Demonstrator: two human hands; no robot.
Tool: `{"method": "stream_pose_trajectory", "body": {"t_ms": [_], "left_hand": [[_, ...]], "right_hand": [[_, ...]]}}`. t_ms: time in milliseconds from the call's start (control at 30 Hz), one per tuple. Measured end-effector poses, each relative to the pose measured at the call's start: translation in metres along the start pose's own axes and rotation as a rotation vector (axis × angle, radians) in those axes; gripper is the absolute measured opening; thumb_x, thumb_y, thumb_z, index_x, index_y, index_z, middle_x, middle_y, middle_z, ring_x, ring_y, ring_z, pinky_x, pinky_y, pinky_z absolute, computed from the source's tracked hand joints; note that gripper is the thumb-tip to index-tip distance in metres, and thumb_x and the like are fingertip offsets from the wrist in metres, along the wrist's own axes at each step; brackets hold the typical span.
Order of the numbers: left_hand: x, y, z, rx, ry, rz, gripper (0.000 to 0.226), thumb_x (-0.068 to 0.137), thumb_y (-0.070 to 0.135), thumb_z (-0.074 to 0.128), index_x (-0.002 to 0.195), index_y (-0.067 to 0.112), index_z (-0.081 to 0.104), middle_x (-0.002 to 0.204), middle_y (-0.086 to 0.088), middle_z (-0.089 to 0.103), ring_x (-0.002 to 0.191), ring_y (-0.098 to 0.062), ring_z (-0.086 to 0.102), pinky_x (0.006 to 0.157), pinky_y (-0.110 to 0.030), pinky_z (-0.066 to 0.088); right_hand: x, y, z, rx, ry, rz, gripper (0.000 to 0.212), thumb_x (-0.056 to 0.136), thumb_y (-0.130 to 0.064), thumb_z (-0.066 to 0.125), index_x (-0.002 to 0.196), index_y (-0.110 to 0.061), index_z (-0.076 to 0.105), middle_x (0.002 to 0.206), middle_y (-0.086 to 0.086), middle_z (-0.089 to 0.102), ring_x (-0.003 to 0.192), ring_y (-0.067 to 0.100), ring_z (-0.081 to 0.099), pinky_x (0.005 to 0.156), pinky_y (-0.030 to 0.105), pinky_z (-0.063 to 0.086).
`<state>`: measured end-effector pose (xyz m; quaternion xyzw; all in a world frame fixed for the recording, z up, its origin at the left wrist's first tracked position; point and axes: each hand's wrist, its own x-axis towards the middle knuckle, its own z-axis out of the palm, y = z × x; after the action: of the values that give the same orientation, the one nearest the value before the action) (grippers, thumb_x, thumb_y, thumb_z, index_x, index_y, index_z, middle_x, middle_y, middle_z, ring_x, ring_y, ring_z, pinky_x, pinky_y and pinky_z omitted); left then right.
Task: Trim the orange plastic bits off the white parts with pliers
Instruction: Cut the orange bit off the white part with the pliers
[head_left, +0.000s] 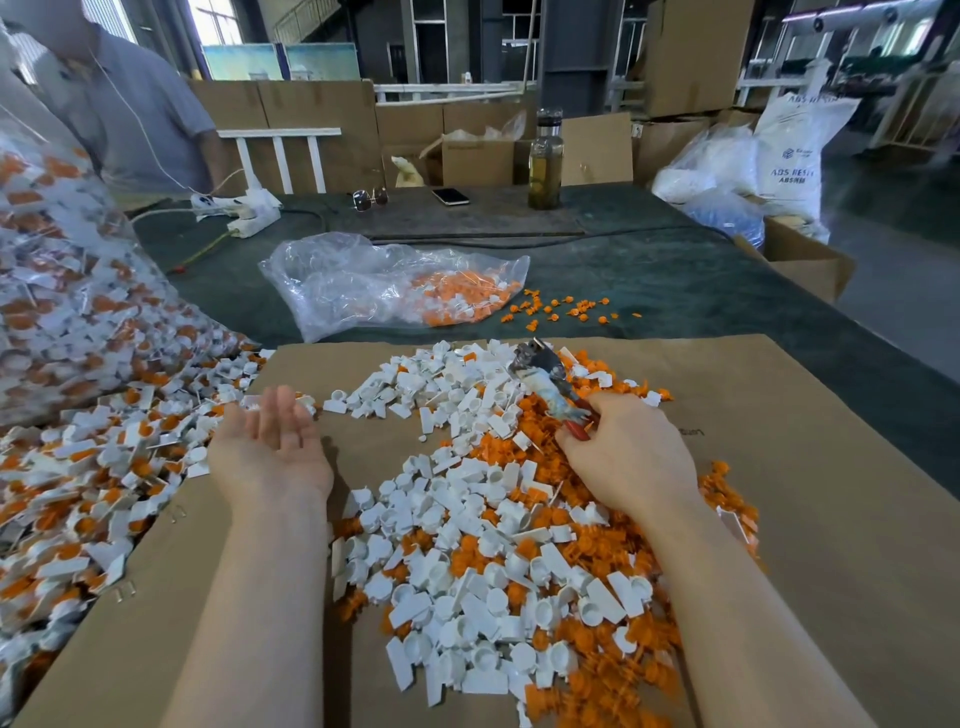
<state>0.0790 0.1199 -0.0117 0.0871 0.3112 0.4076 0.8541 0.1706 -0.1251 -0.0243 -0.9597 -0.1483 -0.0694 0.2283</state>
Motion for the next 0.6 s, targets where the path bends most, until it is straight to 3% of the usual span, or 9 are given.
{"method": "stream_pose_trajectory", "body": {"t_ms": [67, 167, 233, 300, 400, 467, 600], "left_hand": [[-0.010, -0.005, 0.004, 0.383, -0.058, 0.018, 0.016, 0.095, 0.025, 0.064, 0.108, 0.016, 0.069, 0.096, 0.003, 0.077, 0.066, -0.004, 0.069, 0.057, -0.020, 0.055], [-0.025, -0.021, 0.009, 1.083, -0.250, 0.188, 0.005, 0.089, 0.027, 0.073, 0.094, 0.028, 0.072, 0.090, 0.013, 0.071, 0.082, -0.003, 0.062, 0.063, -0.023, 0.046], [-0.033, -0.033, 0.007, 1.421, -0.447, 0.317, 0.006, 0.089, 0.027, 0.072, 0.091, 0.031, 0.069, 0.090, 0.013, 0.067, 0.084, -0.003, 0.059, 0.062, -0.021, 0.040], [-0.033, -0.041, 0.004, 1.700, -0.572, 0.338, 0.008, 0.087, 0.028, 0.073, 0.090, 0.028, 0.066, 0.090, 0.007, 0.067, 0.084, -0.011, 0.063, 0.065, -0.027, 0.049], [-0.028, -0.041, 0.001, 1.917, -0.651, 0.238, 0.015, 0.083, 0.028, 0.077, 0.092, 0.024, 0.065, 0.092, 0.002, 0.068, 0.086, -0.016, 0.064, 0.079, -0.034, 0.055], [-0.026, -0.039, 0.000, 1.922, -0.687, 0.214, 0.016, 0.083, 0.026, 0.077, 0.094, 0.025, 0.065, 0.095, 0.001, 0.068, 0.086, -0.015, 0.064, 0.074, -0.029, 0.052], [-0.023, -0.039, -0.002, 1.951, -0.699, 0.342, 0.011, 0.084, 0.023, 0.077, 0.090, 0.029, 0.069, 0.092, 0.004, 0.070, 0.085, -0.013, 0.064, 0.079, -0.031, 0.054]], "right_hand": [[0.000, -0.001, 0.000, 0.010, 0.005, -0.012, 0.020, 0.089, -0.048, 0.059, 0.093, -0.029, 0.058, 0.074, -0.014, 0.053, 0.065, 0.007, 0.054, 0.051, 0.024, 0.043], [-0.002, -0.006, 0.003, 0.008, -0.016, -0.062, 0.021, 0.089, -0.051, 0.058, 0.093, -0.030, 0.058, 0.078, -0.013, 0.058, 0.069, 0.009, 0.058, 0.055, 0.027, 0.049], [-0.003, -0.009, 0.005, -0.037, -0.033, -0.087, 0.019, 0.090, -0.051, 0.057, 0.095, -0.033, 0.058, 0.081, -0.013, 0.059, 0.072, 0.010, 0.058, 0.056, 0.027, 0.050], [-0.003, -0.010, 0.006, -0.068, -0.038, -0.085, 0.017, 0.090, -0.049, 0.057, 0.095, -0.033, 0.058, 0.081, -0.013, 0.057, 0.071, 0.011, 0.056, 0.053, 0.025, 0.045], [-0.002, -0.007, 0.006, -0.098, -0.065, -0.045, 0.017, 0.089, -0.048, 0.059, 0.095, -0.031, 0.058, 0.081, -0.012, 0.058, 0.071, 0.010, 0.056, 0.051, 0.024, 0.043], [-0.002, -0.005, 0.007, -0.112, -0.072, -0.024, 0.018, 0.088, -0.047, 0.060, 0.096, -0.031, 0.058, 0.081, -0.011, 0.057, 0.071, 0.011, 0.055, 0.050, 0.024, 0.041], [0.000, -0.004, 0.006, -0.097, -0.063, 0.015, 0.018, 0.087, -0.046, 0.061, 0.097, -0.030, 0.058, 0.080, -0.011, 0.056, 0.070, 0.012, 0.054, 0.048, 0.024, 0.038]]}}
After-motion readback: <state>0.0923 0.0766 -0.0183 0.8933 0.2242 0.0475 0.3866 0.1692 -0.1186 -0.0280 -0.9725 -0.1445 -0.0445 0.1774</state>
